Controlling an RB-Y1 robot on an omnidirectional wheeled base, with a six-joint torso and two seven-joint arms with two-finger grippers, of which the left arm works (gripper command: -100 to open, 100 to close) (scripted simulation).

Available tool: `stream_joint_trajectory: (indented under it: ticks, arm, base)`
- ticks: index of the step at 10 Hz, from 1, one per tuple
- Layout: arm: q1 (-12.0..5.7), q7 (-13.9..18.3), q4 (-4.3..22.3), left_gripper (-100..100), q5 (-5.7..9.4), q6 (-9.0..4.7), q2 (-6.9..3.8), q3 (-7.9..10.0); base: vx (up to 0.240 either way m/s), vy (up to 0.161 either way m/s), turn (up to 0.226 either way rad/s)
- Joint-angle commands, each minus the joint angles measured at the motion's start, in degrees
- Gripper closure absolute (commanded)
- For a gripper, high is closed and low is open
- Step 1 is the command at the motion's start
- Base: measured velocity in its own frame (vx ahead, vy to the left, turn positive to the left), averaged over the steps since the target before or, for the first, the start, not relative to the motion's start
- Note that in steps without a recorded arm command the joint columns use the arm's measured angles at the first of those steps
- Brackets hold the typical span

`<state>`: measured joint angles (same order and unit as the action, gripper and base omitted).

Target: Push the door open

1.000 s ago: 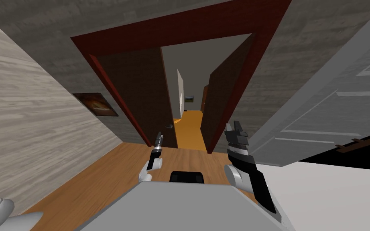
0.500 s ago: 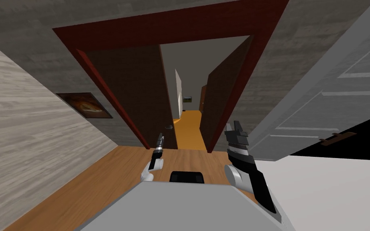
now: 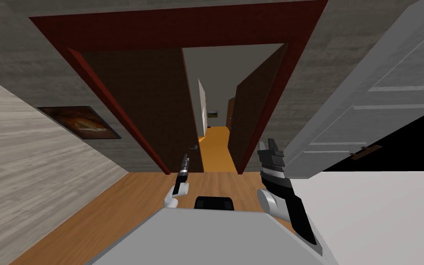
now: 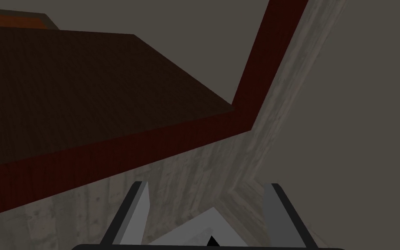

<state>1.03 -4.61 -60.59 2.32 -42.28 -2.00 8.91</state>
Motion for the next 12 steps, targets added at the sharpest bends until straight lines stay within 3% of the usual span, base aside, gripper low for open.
stream_joint_trajectory:
  ticks: [1,10,12]
  arm:
    - [-0.67,-0.1,1.8,-100,-0.01,-0.51,0.17,0.13]
    - [-5.13,-0.2,14.2,-100,-0.26,-1.41,2.84,1.00]
    - [-5.72,-0.3,15.8,-100,-0.30,-1.53,3.31,1.12]
  base:
    - [0.022,0.090,-0.028]
    - [0.022,0.103,-0.101]
    - [0.023,0.112,-0.083]
